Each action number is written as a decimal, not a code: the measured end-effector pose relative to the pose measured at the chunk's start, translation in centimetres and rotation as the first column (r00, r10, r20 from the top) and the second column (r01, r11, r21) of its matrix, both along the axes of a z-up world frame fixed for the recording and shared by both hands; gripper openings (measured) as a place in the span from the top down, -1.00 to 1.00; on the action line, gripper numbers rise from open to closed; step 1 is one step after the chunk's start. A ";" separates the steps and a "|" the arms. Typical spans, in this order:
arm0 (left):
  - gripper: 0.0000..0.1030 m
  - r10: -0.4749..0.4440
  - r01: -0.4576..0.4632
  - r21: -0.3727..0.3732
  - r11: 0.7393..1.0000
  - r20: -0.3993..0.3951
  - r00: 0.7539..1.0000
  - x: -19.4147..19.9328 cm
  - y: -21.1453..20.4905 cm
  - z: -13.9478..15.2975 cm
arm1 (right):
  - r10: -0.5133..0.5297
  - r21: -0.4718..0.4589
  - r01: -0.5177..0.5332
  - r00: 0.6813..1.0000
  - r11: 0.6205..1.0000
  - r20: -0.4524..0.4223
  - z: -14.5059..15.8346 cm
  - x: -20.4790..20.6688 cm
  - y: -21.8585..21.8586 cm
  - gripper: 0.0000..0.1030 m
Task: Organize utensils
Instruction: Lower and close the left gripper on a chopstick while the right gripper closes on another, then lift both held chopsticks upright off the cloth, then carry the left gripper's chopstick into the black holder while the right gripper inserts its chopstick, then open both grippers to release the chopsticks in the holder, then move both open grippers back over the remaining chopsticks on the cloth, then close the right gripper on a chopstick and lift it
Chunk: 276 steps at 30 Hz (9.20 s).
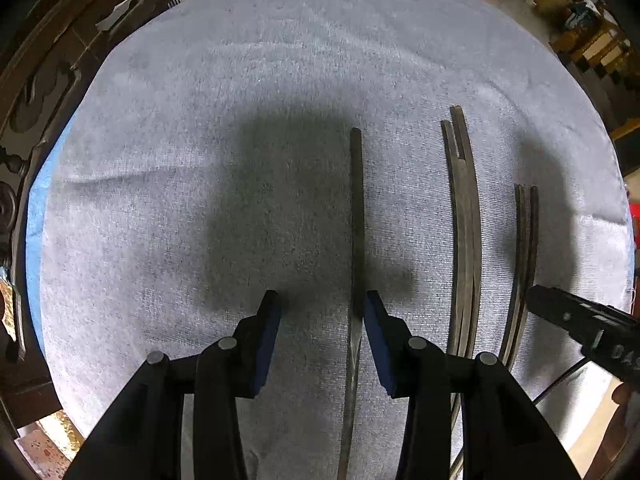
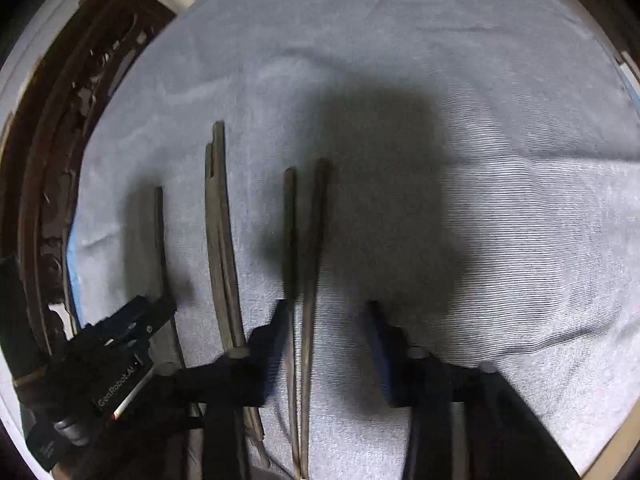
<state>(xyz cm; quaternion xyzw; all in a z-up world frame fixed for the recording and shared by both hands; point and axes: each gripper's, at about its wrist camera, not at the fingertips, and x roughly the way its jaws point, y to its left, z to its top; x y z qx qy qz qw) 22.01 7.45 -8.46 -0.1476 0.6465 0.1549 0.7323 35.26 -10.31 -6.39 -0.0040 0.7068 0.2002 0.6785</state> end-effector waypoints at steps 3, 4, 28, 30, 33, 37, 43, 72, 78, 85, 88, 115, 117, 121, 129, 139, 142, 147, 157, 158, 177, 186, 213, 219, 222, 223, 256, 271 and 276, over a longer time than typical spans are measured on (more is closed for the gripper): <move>0.16 -0.018 0.018 0.011 1.000 -0.007 1.000 0.3 -0.1 0.0 | 0.056 -0.084 -0.053 0.998 0.995 0.030 0.2 -0.4 1.8 0.41; 0.16 -0.024 0.024 0.008 1.000 -0.010 1.000 0.6 -0.3 -0.2 | 0.077 -0.099 -0.073 0.996 0.992 0.036 0.3 -0.6 2.4 0.54; 0.89 -0.075 0.051 -0.144 0.988 -0.160 0.984 5.0 2.6 -1.0 | 0.286 -0.224 -0.295 0.955 0.929 -0.075 -1.8 -0.7 3.8 0.85; 0.89 -0.083 0.060 -0.143 0.988 -0.163 0.983 5.2 2.6 -1.1 | 0.292 -0.221 -0.303 0.953 0.927 -0.081 -2.0 -1.0 3.5 0.85; 0.89 -0.104 0.084 -0.120 0.989 -0.171 0.980 5.6 2.1 -1.0 | 0.301 -0.223 -0.312 0.950 0.924 -0.080 -2.1 -1.4 3.4 0.85; 0.89 -0.124 0.108 -0.100 0.989 -0.166 0.978 6.1 0.7 -0.6 | 0.307 -0.220 -0.317 0.948 0.923 -0.079 -1.9 -1.4 3.6 0.85; 0.89 -0.108 0.097 -0.104 0.990 -0.103 0.989 2.8 0.1 0.3 | 0.256 -0.161 -0.258 0.966 0.953 -0.036 -1.4 -1.5 1.5 0.87; 0.89 0.097 -0.113 -0.012 0.994 0.596 0.797 -15.3 -1.8 14.8 | -0.197 0.323 0.011 0.812 0.946 0.549 17.0 -15.5 -17.6 0.87; 0.89 0.117 -0.122 -0.039 0.992 0.666 0.737 -18.4 -2.9 16.2 | -0.258 0.374 -0.011 0.703 0.927 0.663 20.4 -20.2 -19.2 0.87; 0.89 0.129 -0.105 -0.079 0.991 0.736 0.665 -21.2 -4.1 19.2 | -0.309 0.441 -0.050 0.644 0.896 0.700 22.5 -24.8 -19.4 0.87; 0.89 0.119 -0.093 -0.077 0.993 0.761 0.638 -21.9 -4.8 20.1 | -0.327 0.469 -0.070 0.627 0.880 0.707 23.5 -26.2 -19.7 0.87; 0.89 -0.044 0.000 0.057 0.998 0.771 0.635 -22.4 -11.0 16.8 | -0.201 0.412 -0.208 0.629 0.887 0.751 18.8 -31.7 -14.8 0.87; 0.89 -0.044 0.002 0.056 0.998 0.764 0.644 -22.4 -11.0 16.5 | -0.191 0.408 -0.211 0.638 0.888 0.746 18.3 -31.8 -14.6 0.87; 0.89 -0.048 0.003 0.061 0.998 0.755 0.654 -22.4 -11.1 16.0 | -0.165 0.392 -0.217 0.655 0.894 0.738 17.3 -31.9 -14.2 0.87; 0.89 -0.056 0.013 0.063 0.998 0.740 0.671 -22.5 -11.6 15.2 | -0.139 0.375 -0.224 0.667 0.899 0.732 16.4 -32.4 -13.6 0.87; 0.89 -0.057 0.014 0.065 0.998 0.730 0.681 -22.6 -11.7 15.0 | -0.136 0.372 -0.217 0.675 0.903 0.725 15.9 -32.5 -13.6 0.87; 0.89 -0.058 0.015 0.065 0.998 0.728 0.683 -22.7 -11.7 14.8 | -0.134 0.371 -0.217 0.678 0.903 0.723 15.8 -32.6 -13.7 0.87; 0.89 -0.059 0.016 0.066 0.998 0.726 0.685 -22.9 -11.8 14.7 | -0.131 0.370 -0.218 0.681 0.903 0.721 15.6 -32.7 -13.6 0.87; 0.89 -0.056 0.025 0.053 0.998 0.737 0.673 -23.8 -11.8 14.7 | -0.125 0.368 -0.225 0.681 0.902 0.722 15.5 -33.0 -13.7 0.87; 0.89 -0.056 0.027 0.051 0.998 0.735 0.676 -23.9 -11.8 14.6 | -0.122 0.366 -0.227 0.680 0.902 0.723 15.5 -33.2 -13.7 0.87; 0.89 -0.077 0.056 0.053 0.997 0.691 0.719 -24.9 -12.5 13.1 | -0.069 0.346 -0.247 0.718 0.905 0.692 13.5 -33.8 -13.1 0.87; 0.89 -0.084 0.081 0.036 0.996 0.675 0.733 -25.4 -12.7 12.7 | -0.052 0.335 -0.247 0.731 0.909 0.680 13.1 -33.9 -12.9 0.87; -0.25 0.009 0.011 -0.023 1.000 0.717 0.697 -28.4 -9.3 15.4 | -0.139 0.430 -0.218 0.739 0.876 0.659 15.8 -34.2 -16.2 -0.16; -0.41 0.153 -0.149 -0.063 0.987 0.661 0.735 -28.0 -4.8 13.5 | -0.270 0.498 -0.112 0.727 0.860 0.631 16.7 -33.0 -20.7 -0.23; -0.41 0.222 -0.218 -0.076 0.973 0.572 0.790 -27.2 -2.9 10.7 | -0.310 0.476 0.002 0.761 0.880 0.569 14.5 -30.6 -22.4 -0.24; -0.41 0.234 -0.230 -0.077 0.970 0.547 0.804 -26.9 -2.6 9.9 | -0.323 0.470 0.045 0.784 0.882 0.531 13.3 -29.6 -22.9 -0.24; -0.41 0.142 -0.132 -0.055 0.990 0.274 0.951 -20.6 -1.2 1.3 | 0.139 0.060 -0.147 0.982 0.987 0.128 2.4 -7.0 -4.5 0.30; -0.41 0.005 0.002 -0.024 1.000 0.287 0.958 -9.1 0.1 5.0 | 0.256 -0.126 -0.243 0.961 0.962 0.104 0.6 -4.8 0.6 0.86; -0.41 -0.065 0.087 -0.101 0.991 0.200 0.978 -2.8 -1.8 4.6 | 0.234 -0.132 -0.221 0.968 0.966 0.088 0.6 -4.1 -3.6 0.86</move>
